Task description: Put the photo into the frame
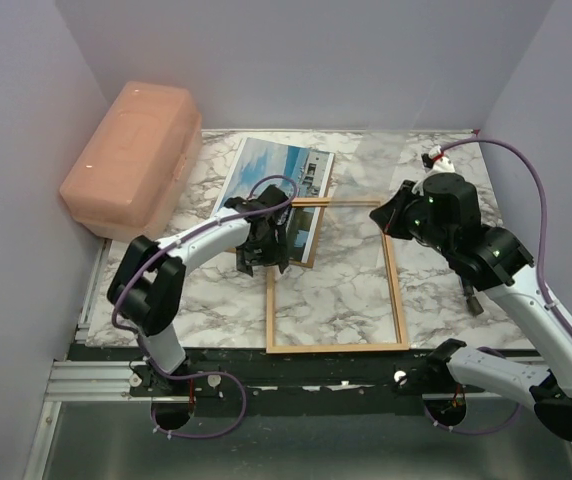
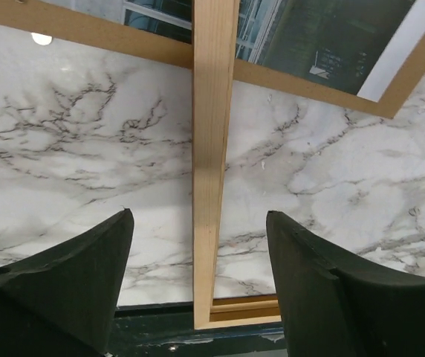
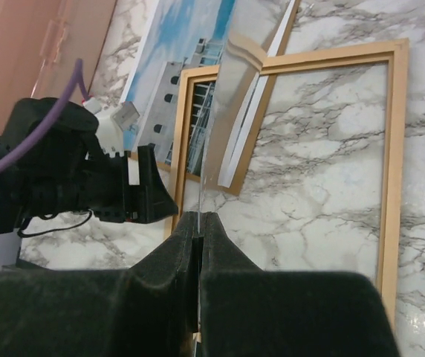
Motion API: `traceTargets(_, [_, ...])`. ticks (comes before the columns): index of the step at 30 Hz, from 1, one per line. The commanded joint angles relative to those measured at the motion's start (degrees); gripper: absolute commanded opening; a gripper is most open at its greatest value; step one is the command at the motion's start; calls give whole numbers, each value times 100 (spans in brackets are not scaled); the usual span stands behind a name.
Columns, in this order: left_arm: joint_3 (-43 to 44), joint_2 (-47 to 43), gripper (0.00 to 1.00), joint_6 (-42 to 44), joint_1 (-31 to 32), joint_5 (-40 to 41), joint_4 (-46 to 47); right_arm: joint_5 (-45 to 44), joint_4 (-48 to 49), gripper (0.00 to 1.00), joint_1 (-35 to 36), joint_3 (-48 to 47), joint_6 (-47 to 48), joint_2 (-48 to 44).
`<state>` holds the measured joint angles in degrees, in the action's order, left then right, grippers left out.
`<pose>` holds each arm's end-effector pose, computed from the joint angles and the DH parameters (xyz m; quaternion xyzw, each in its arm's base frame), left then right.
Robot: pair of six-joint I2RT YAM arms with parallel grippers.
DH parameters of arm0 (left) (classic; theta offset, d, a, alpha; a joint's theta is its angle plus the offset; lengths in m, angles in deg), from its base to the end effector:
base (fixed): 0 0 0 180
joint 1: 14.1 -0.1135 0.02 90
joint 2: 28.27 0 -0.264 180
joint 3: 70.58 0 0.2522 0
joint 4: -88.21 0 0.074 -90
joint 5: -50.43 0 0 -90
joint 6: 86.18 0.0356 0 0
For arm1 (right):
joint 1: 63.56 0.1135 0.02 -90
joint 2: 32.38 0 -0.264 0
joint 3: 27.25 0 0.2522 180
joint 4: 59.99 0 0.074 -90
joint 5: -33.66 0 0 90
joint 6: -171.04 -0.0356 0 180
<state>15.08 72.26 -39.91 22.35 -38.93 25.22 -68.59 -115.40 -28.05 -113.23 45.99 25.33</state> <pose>0.2697 -0.1987 0.2012 -0.0637 0.9923 -0.0638 0.0845 0.1655 0.1088 0.4065 0.0522 0.8486 0.2251 0.4758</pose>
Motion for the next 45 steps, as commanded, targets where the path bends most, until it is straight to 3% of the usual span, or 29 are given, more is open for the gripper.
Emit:
traceTargets(1, [-249,-1057,74,83,-66,85,179,723,460,0,-9,86,-113,-23])
traceTargets(9, [-768,-3002,74,-148,-399,145,341,2414,1161,0,-9,366,-211,-176])
traceTargets(14, [-1207,-3986,74,-231,-828,42,608,3330,1777,0,-10,1005,-293,-434])
traceTargets(22, [-1488,-3949,74,-107,-1104,-208,547,2985,2003,0,-11,2780,-716,-566])
traceTargets(28, [-1658,-3759,73,-127,-1117,-403,660,3166,3161,1,-9,4433,-1192,-452])
traceTargets(30, [-1711,-3674,73,-127,-1113,-459,661,3175,3501,7,-11,4869,-1351,-375])
traceTargets(32, [-1783,-3595,73,-135,-1113,-419,613,3148,3719,19,-9,5109,-1396,-301])
traceTargets(36, [-1897,-3497,72,-123,-1122,-348,564,2793,3501,61,-9,5065,-1202,-137])
traceTargets(39, [-1916,-3453,72,-98,-1123,-355,564,2344,3138,79,-9,4830,-950,-29])
traceTargets(45, [-1925,-3416,72,-53,-1122,-349,546,1870,2982,85,-77,4327,-497,440])
